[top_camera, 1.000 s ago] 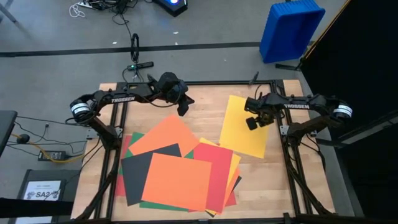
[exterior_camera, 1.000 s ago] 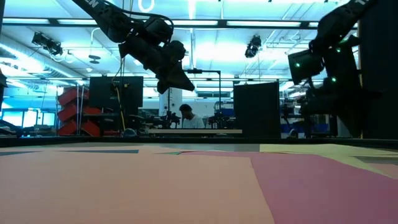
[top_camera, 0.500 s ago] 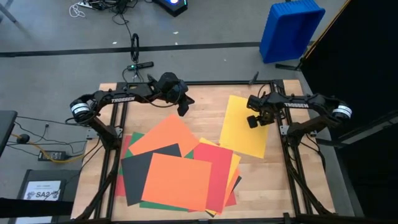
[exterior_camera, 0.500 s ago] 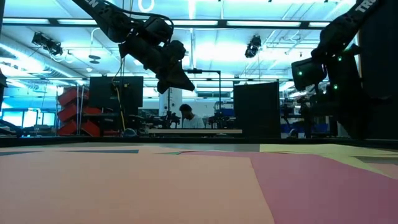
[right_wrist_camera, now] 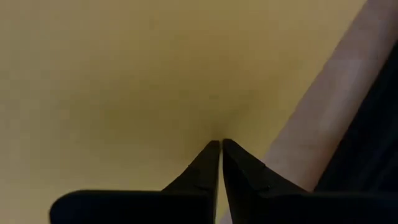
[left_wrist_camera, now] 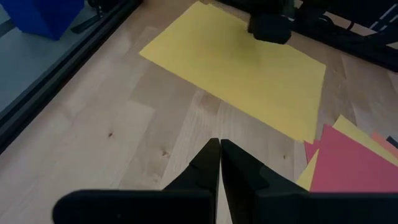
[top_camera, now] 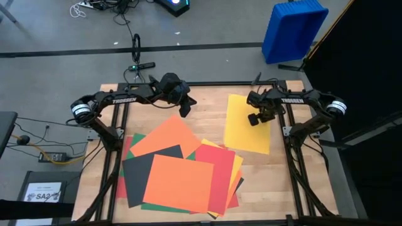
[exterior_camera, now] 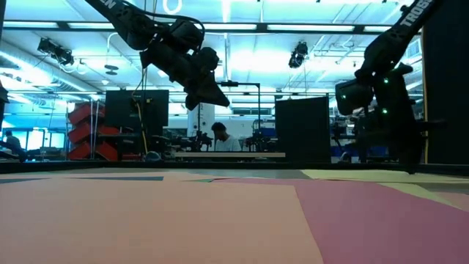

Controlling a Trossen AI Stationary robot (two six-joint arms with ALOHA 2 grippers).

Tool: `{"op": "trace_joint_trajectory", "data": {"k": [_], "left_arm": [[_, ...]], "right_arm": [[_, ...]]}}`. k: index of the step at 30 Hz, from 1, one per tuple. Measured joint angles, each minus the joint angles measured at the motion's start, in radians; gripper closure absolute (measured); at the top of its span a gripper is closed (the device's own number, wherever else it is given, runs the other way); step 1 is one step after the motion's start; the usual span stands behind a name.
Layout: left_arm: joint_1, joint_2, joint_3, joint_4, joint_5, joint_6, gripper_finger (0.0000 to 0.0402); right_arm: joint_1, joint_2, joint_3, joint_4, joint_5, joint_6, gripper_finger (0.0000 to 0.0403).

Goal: Organize paper
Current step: Stack the yellow colored paper on top of the yellow colored paper

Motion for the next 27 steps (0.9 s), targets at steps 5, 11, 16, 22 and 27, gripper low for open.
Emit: {"op": "trace_joint_trajectory", "data": {"k": [5,11,16,22,27], "left_arm": [[0.0,0.0,0.0,0.002,0.0,0.0,0.0402],[0.0,0.0,0.0,0.002,0.0,0.0,0.0402],[0.0,0.0,0.0,0.004,0.0,-0.001,0.0402],[0.0,0.0,0.0,0.01,0.0,-0.003,0.0402],[-0.003,0.0,0.0,0.009,0.0,-0.003,0.0402]], "right_arm": [[-0.045,0.006,0.028,0.01,0.01,-0.068,0.0403],[-0.087,0.075,0.037,0.016,0.009,-0.165,0.0403],[-0.089,0.149,0.057,0.01,0.009,-0.218,0.0403],[-0.093,0.179,0.138,0.01,0.107,-0.292,0.0403],[-0.117,0.183,0.18,0.042,0.113,-0.351,0.0403]]}}
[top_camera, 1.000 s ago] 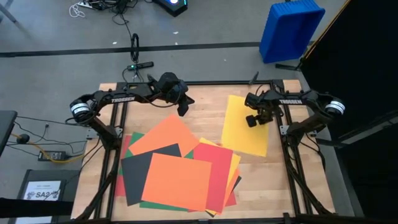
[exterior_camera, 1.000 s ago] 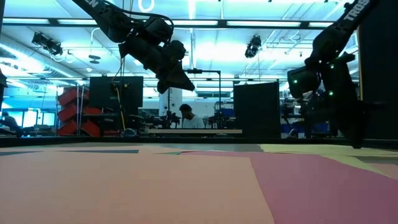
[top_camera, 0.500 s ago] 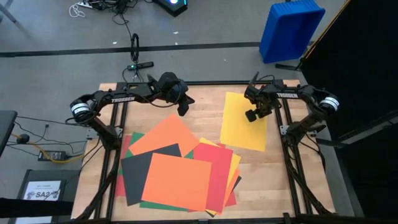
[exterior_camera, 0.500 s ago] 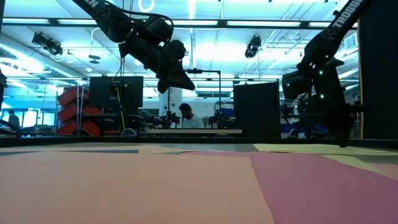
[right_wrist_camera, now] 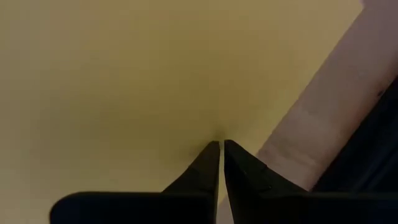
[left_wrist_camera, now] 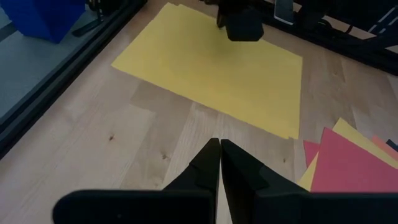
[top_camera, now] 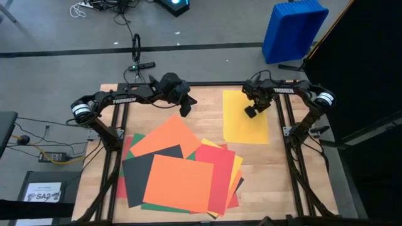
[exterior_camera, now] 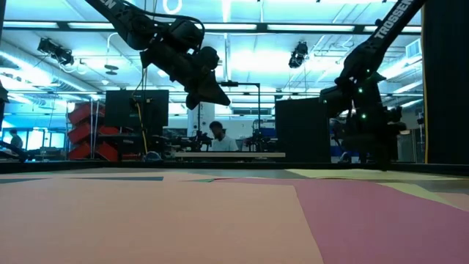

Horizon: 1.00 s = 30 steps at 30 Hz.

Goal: Organize paper
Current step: Stack the yellow colored paper on top of the yellow colored paper

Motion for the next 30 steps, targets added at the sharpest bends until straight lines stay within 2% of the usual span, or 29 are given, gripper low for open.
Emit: {"op": "trace_joint_trajectory", "data": {"k": [10,18,22,25,27,30], "left_arm": [[-0.002,0.0,0.0,-0.002,0.0,0.0,0.0402],[-0.003,0.0,0.0,-0.002,0.0,0.0,0.0402],[-0.002,0.0,0.0,-0.002,0.0,0.001,0.0402],[-0.002,0.0,0.0,-0.002,0.0,0.001,0.0402],[-0.002,0.0,0.0,0.0,0.0,0.001,0.0402],[-0.002,0.0,0.0,-0.001,0.0,0.002,0.0402]], "right_arm": [[-0.043,-0.007,0.0,-0.043,0.0,-0.018,0.0403],[0.014,-0.102,0.001,-0.048,-0.006,0.009,0.0403],[0.118,-0.195,0.001,-0.026,-0.077,-0.067,0.0403],[0.232,-0.238,-0.016,0.062,-0.2,-0.129,0.0403],[0.318,-0.239,-0.037,0.114,-0.266,-0.168,0.0403],[0.438,-0.206,-0.066,0.135,-0.288,-0.2,0.0403]]}}
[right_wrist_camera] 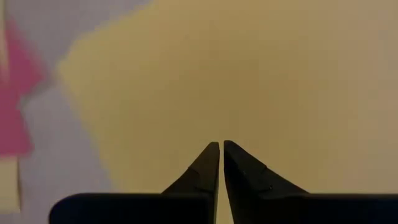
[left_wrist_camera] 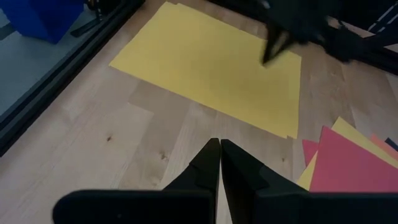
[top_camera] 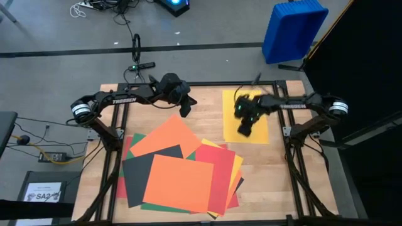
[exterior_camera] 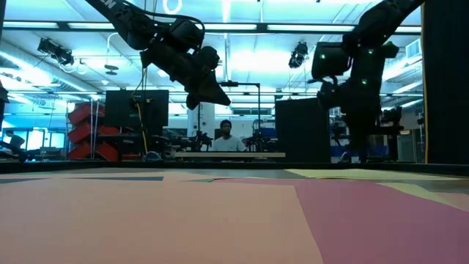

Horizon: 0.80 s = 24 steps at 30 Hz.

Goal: Organize paper
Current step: Stack the yellow colored paper on top of the yellow colored paper

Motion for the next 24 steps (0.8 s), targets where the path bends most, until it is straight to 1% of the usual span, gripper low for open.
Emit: {"op": "trace_joint_trajectory", "data": {"k": [4,9,12,14,19,24], "left_arm": [[0.0,0.0,0.0,0.0,0.0,0.0,0.0402],[-0.001,0.0,0.0,0.0,0.0,-0.001,0.0402],[-0.001,0.0,0.0,0.0,0.0,-0.001,0.0402],[-0.001,0.0,0.0,0.0,0.0,-0.001,0.0402],[-0.001,0.0,0.0,0.0,0.0,-0.001,0.0402],[-0.001,0.0,0.0,-0.003,0.0,-0.002,0.0402]], "right_arm": [[0.126,0.048,-0.032,0.042,-0.015,-0.013,0.0403],[0.228,0.058,-0.049,0.12,-0.041,0.016,0.0403],[0.26,0.056,-0.049,0.148,-0.048,0.045,0.0403],[0.278,0.056,-0.049,0.164,-0.071,0.056,0.0403],[0.32,0.087,-0.063,0.149,-0.108,0.066,0.0403],[0.321,0.119,-0.087,0.162,-0.106,0.091,0.0403]]}}
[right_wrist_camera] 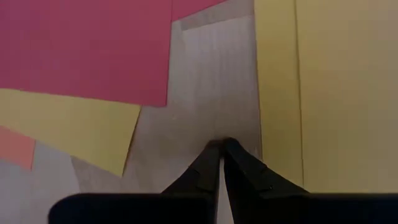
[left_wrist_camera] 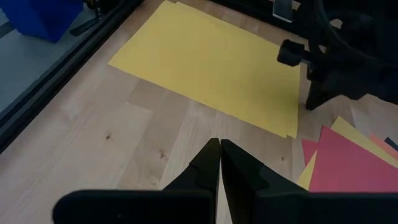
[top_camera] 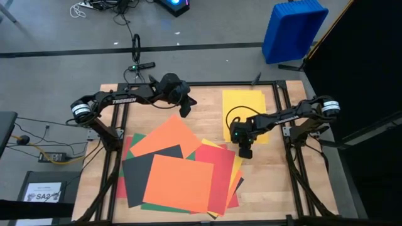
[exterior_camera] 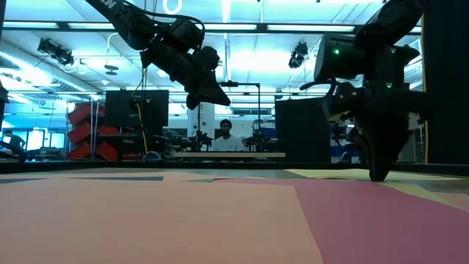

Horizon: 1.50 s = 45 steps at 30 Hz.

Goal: Organize paper
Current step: Stack the yellow colored paper on top of the yellow colored paper

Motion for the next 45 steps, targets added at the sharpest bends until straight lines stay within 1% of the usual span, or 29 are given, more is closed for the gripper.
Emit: {"op": "trace_joint_trajectory", "data": {"k": [7,15,29,45], "left_arm": [[0.0,0.0,0.0,0.0,0.0,0.0,0.0402],[0.0,0.0,0.0,0.0,0.0,0.0,0.0402],[0.0,0.0,0.0,0.0,0.0,0.0,0.0402],[0.0,0.0,0.0,0.0,0.0,-0.001,0.0402]], "right_arm": [[-0.069,0.006,-0.009,-0.01,0.001,0.0,0.0403],[-0.134,0.008,-0.011,-0.023,-0.016,-0.049,0.0403],[-0.183,0.01,-0.012,-0.025,-0.025,-0.056,0.0403],[-0.241,0.01,-0.013,-0.017,-0.012,-0.081,0.0403]]}}
